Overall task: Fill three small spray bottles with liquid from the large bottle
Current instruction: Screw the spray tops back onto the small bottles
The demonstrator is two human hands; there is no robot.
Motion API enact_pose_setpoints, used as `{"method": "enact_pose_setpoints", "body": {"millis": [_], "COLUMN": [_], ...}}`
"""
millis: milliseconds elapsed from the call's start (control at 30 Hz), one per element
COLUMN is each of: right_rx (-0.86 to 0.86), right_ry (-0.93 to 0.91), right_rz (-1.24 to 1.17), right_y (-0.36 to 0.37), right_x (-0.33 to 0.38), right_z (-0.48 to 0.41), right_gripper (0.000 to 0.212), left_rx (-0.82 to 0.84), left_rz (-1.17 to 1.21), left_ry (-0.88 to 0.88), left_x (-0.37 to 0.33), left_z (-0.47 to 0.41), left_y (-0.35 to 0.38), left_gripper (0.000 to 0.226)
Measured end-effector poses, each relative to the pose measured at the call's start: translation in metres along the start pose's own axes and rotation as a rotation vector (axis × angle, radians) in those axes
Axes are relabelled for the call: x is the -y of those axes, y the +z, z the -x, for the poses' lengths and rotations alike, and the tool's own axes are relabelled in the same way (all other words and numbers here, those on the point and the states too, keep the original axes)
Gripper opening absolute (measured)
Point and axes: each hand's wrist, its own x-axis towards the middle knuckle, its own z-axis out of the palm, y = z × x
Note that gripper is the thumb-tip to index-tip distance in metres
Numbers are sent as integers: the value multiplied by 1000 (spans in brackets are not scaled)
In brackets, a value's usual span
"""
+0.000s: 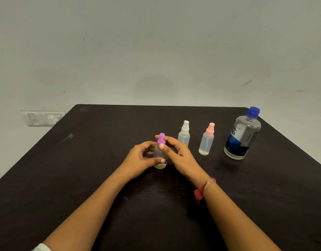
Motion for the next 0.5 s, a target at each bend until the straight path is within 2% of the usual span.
{"method": "enact_pose_setpoints", "body": {"millis": [100, 200, 267, 400, 500], "right_rx": [-72, -229, -278, -189, -34], "right_ry": [-82, -147, -149, -96, -5], "right_rz": [133, 317, 302, 109, -8], "right_y": [3, 11, 17, 13, 3], "right_x": [-2, -9, -10, -4, -1], "right_z": [-2, -3, -2, 1, 2], "right_gripper": [26, 38, 41, 29, 45], "left_rx": [-43, -96, -114, -77, -5], "left_rz": [-57, -119, -119, -68, -16], "left_ry": [13, 36, 35, 27, 15], "left_x": [1, -2, -2, -1, -1], "left_z": [0, 1, 0, -2, -2], "left_y": [3, 8, 10, 6, 1], "left_gripper": [44, 42, 42, 40, 41]}}
